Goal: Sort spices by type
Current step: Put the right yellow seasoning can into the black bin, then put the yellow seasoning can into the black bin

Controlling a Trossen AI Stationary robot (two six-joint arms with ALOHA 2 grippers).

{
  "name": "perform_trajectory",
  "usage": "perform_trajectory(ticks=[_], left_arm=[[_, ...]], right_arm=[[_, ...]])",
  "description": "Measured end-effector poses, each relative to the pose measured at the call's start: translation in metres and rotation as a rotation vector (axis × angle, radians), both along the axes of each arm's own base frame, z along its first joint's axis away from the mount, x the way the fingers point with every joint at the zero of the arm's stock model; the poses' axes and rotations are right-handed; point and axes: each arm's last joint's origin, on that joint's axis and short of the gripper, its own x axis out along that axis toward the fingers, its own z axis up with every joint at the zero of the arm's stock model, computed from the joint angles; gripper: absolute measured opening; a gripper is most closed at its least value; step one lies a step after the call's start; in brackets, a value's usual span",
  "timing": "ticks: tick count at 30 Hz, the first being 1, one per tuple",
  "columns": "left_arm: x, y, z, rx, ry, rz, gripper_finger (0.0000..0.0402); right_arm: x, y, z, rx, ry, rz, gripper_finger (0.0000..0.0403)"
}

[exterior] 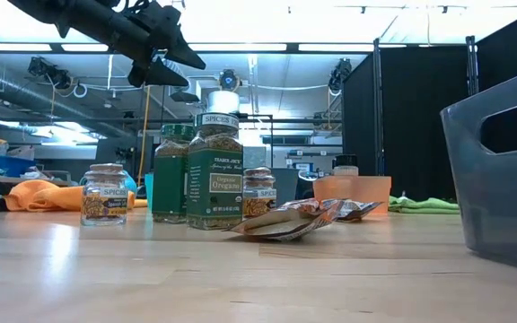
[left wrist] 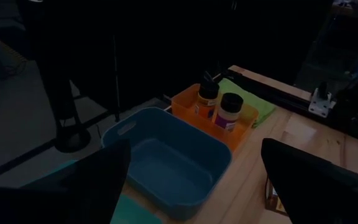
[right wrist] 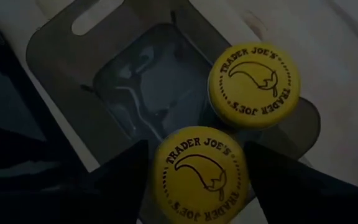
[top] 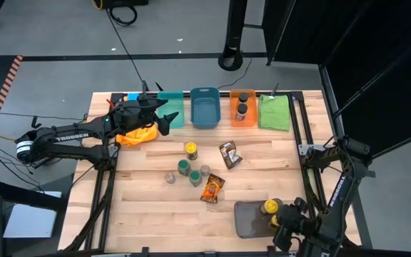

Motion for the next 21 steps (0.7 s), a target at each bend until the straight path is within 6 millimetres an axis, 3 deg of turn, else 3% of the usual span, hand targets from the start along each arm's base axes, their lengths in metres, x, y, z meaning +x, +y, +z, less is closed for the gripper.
perform_trajectory(ticks=[11,17,21], left_arm=[[0.0,0.0,0.0,0.003,0.002,0.0,0.0369],[0.0,0.0,0.0,0.004,0.003,-0.001,0.0369],[0.0,0.0,0.0,0.005,0.003,-0.001,0.0369]], right_arm=[[0.001,-0.003,0.003,-0.014,0.009,-0.002,0.0288],[-0.004,-0.015,0.021,-0.001,-0.006,-0.016,0.0289],[-0.009,-0.031,0.044,0.036,-0.04,-0.027,0.0289]])
